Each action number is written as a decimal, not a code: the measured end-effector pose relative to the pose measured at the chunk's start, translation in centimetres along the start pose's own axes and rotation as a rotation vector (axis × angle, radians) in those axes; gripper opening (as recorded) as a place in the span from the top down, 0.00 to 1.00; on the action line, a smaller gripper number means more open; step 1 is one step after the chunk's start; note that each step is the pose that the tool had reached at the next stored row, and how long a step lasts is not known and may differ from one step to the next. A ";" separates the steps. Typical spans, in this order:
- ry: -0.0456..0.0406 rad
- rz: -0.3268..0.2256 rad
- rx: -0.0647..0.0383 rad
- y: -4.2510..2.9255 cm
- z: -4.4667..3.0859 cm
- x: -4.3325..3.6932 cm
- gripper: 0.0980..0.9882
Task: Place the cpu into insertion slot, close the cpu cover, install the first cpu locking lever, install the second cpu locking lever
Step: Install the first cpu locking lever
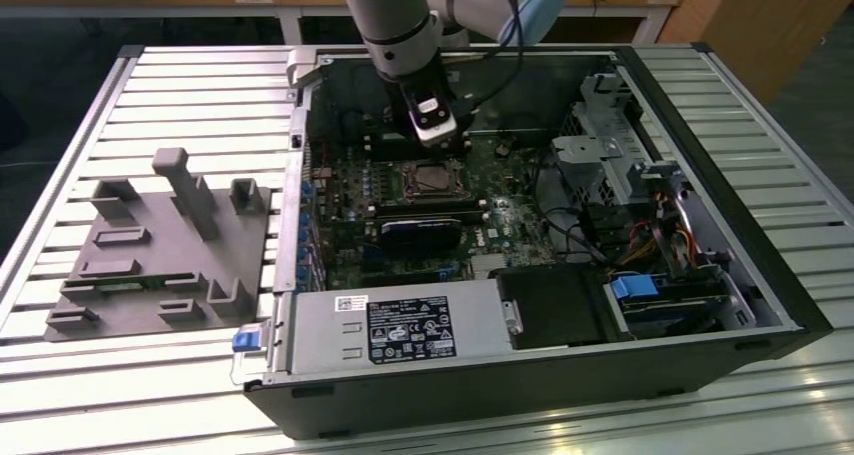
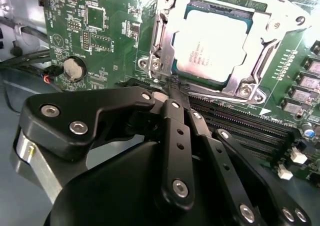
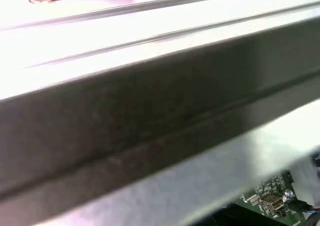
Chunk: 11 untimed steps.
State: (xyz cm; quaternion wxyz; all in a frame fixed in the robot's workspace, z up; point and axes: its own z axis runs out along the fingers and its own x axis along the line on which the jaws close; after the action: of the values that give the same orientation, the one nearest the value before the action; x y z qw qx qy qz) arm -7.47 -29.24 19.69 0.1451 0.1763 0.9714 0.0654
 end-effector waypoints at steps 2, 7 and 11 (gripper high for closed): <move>-0.0002 0.000 0.000 0.06 -0.29 -0.08 0.99; -0.0002 0.000 0.000 0.14 -0.72 -0.20 0.99; 0.0011 0.000 0.000 0.14 -0.73 -0.21 0.99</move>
State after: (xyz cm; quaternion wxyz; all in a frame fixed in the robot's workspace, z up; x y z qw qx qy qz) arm -7.47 -29.24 20.46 0.1445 0.1763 0.9715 0.0654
